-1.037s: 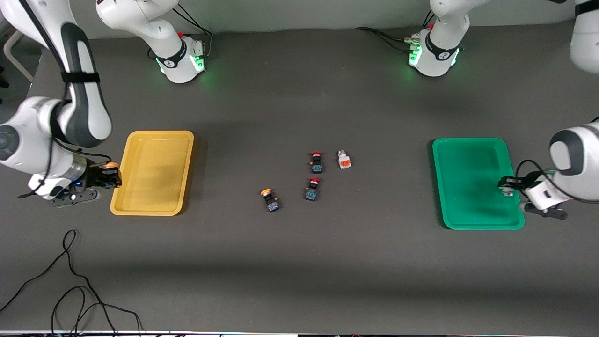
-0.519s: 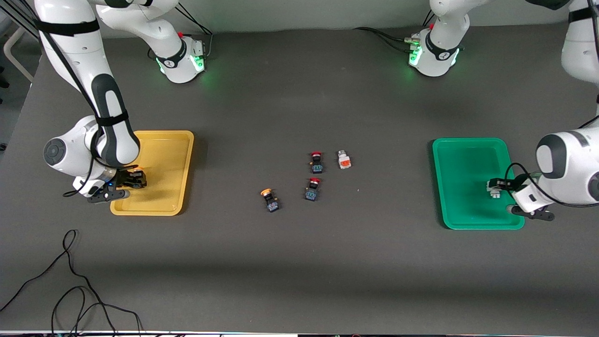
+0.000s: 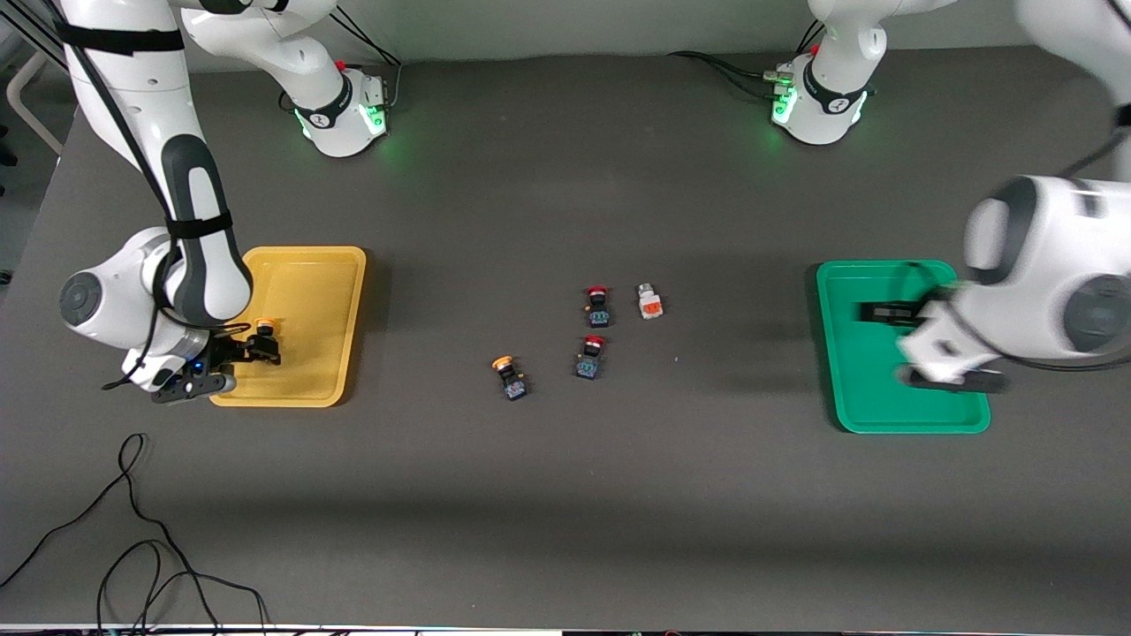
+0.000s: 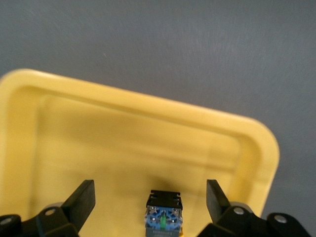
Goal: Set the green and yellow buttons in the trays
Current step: 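Carry the green button to the green tray while the right gripper carries yellow, then release the buttons into the trays and move both grippers back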
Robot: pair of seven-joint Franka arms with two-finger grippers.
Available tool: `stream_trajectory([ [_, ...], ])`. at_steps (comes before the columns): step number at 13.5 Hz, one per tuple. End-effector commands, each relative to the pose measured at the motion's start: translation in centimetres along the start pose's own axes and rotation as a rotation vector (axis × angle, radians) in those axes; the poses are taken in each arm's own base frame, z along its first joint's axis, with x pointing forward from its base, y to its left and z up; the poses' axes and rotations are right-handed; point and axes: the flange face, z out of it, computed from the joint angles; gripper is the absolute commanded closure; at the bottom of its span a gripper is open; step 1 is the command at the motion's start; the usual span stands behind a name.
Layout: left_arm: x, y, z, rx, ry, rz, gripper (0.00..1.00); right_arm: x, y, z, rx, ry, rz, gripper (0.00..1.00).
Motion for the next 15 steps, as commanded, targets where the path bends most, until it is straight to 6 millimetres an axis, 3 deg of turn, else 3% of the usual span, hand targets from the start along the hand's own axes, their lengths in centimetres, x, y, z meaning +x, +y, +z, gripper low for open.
stream_trajectory([
  [1, 0.1, 8.1, 1.6, -0.051, -0.014, -0.080, 0.00, 3.9, -1.6, -6.3, -0.029, -0.057, 0.021, 0.00],
  [3, 0.2, 13.3, 3.2, -0.093, 0.017, -0.108, 0.00, 6.1, -3.9, -10.0, -0.038, -0.086, 0.027, 0.00],
  [5, 0.6, 18.2, 6.3, -0.145, 0.029, -0.173, 0.00, 7.9, -8.7, -11.1, -0.050, -0.074, 0.048, 0.00],
  [6, 0.0, 21.5, 8.2, -0.141, 0.037, -0.187, 0.00, 8.6, -11.9, -11.1, -0.055, -0.070, 0.043, 0.00],
  [8, -1.6, 26.1, 13.5, -0.139, 0.085, -0.208, 0.01, 9.9, -19.5, -10.5, -0.068, -0.064, -0.042, 0.00],
  [9, -2.3, 26.7, 16.1, -0.151, 0.118, -0.215, 0.01, 10.6, -22.1, -9.7, -0.080, -0.061, -0.080, 0.00],
  [11, -3.2, 25.8, 20.1, -0.153, 0.143, -0.224, 0.01, 12.5, -30.0, -7.3, -0.049, -0.049, -0.188, 0.00],
  [13, -4.0, 24.9, 21.3, -0.131, 0.124, -0.228, 0.01, 14.3, -35.2, -5.1, -0.043, -0.032, -0.257, 0.00],
  [15, -4.4, 24.1, 21.0, -0.117, 0.115, -0.224, 0.01, 15.0, -38.1, -2.6, 0.029, -0.004, -0.215, 0.00],
])
